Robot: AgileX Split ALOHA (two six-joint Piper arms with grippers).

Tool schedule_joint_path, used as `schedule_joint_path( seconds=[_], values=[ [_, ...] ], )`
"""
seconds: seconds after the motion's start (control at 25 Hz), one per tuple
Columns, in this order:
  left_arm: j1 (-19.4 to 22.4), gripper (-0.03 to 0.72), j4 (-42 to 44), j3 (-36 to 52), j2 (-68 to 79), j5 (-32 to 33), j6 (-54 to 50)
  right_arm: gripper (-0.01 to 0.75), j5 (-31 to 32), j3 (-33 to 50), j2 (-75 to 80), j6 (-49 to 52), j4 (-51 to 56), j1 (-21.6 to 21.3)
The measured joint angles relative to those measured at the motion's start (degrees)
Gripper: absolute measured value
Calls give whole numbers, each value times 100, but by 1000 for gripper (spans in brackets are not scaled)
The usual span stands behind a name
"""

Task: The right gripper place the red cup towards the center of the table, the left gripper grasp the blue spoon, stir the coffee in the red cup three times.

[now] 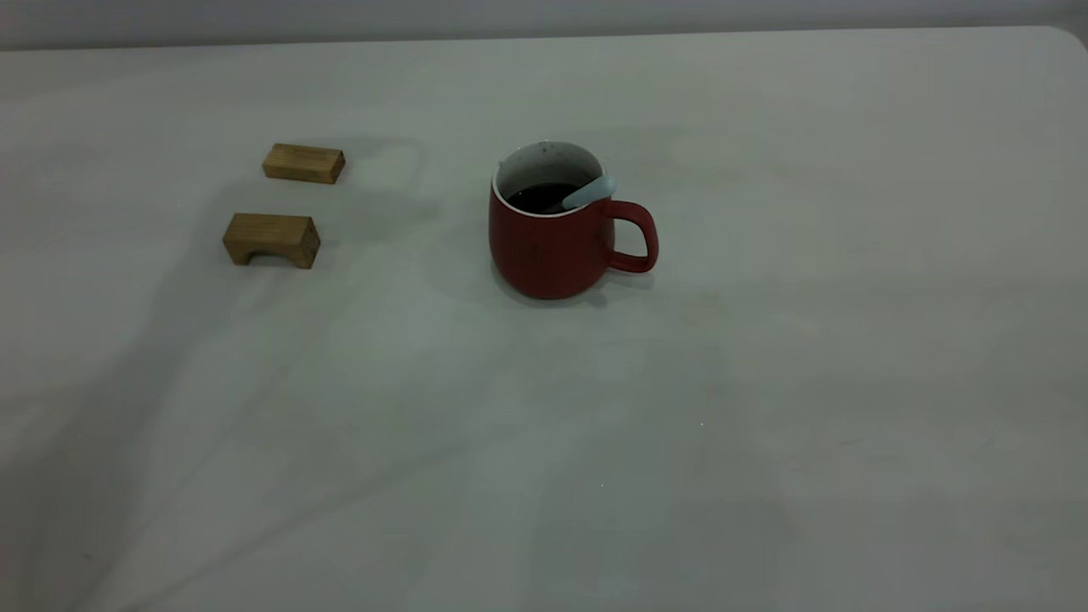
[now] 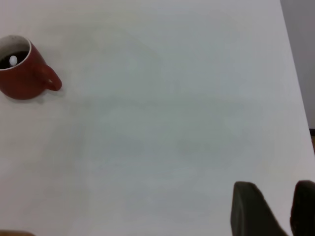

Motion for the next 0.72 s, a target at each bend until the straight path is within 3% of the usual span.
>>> schedule_joint_path(
  seconds=[0.16, 0.28, 0.72],
  values=[
    [0, 371, 847, 108, -1017, 0, 692, 238, 0, 0, 0, 0, 0, 0],
    [6, 371, 1207, 733, -1997, 0, 737, 238, 0, 0, 0, 0, 0, 0],
    [6, 371, 1678, 4818, -6599, -25, 214, 238, 0, 0, 0, 0, 0, 0]
  ],
)
